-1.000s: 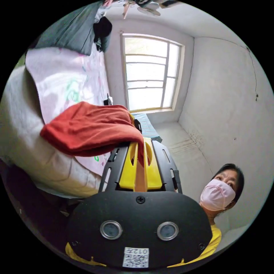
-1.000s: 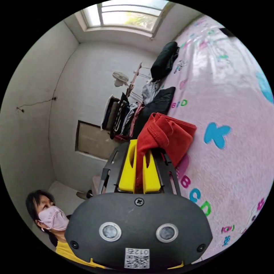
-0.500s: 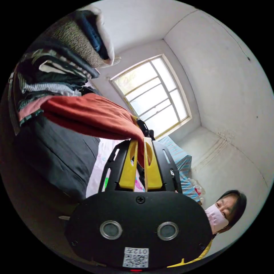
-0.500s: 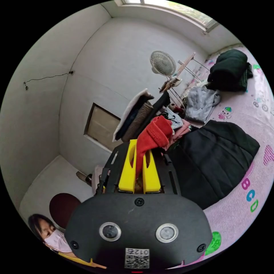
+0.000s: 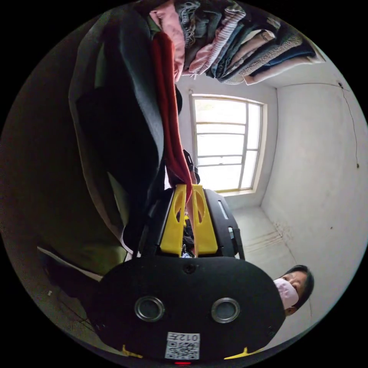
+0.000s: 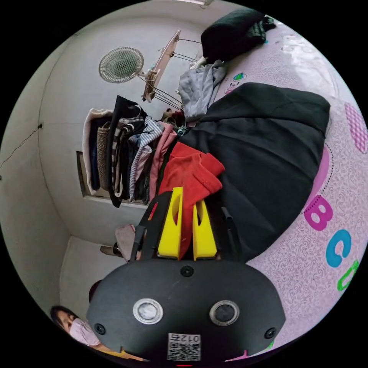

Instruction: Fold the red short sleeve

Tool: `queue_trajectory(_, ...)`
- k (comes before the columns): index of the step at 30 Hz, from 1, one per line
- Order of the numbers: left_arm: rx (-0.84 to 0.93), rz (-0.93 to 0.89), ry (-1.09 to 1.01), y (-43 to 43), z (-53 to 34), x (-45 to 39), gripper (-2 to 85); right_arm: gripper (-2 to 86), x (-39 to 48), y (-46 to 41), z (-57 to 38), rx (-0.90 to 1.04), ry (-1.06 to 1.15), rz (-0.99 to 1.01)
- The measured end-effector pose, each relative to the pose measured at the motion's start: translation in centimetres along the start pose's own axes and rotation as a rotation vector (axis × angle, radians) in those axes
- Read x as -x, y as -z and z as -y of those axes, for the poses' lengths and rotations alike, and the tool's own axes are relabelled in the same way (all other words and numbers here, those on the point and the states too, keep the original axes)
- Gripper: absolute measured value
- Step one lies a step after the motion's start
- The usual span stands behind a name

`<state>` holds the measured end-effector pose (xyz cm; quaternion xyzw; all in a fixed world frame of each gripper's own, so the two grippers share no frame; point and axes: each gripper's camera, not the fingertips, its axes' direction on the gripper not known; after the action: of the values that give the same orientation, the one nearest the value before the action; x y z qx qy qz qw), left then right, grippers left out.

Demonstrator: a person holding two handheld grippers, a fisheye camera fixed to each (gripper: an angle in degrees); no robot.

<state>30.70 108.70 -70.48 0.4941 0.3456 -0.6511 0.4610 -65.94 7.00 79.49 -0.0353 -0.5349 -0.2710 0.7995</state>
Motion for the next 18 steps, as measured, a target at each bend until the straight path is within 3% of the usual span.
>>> queue_trajectory(3,-0.057,0.083,-0.055,0.0,-2.1,-2.3,0.8,0.4,-0.5,0.9,-0.6,0.025,-0.054,-0.037)
queue_trajectory(6,-0.272,0.331,-0.265,0.7,-5.4,-8.1,0.7,0.7,0.3,3.9,-2.4,-0.085,-0.017,-0.188)
queue_trajectory(8,-0.291,0.495,-0.430,-1.5,-6.3,-12.2,0.5,0.8,2.9,5.8,-4.9,-0.200,0.135,-0.292)
queue_trajectory(12,-0.028,0.754,-0.648,-12.0,-4.5,-17.0,0.4,0.8,6.7,5.1,-8.6,-0.169,0.392,-0.166)
queue_trajectory(15,0.073,0.955,-0.615,-18.3,-3.4,-16.3,0.4,0.8,8.6,2.6,-10.6,-0.059,0.496,-0.133)
queue_trajectory(18,0.162,0.983,-0.591,-22.4,-3.7,-15.3,0.4,0.8,8.5,0.1,-11.8,0.038,0.513,-0.199)
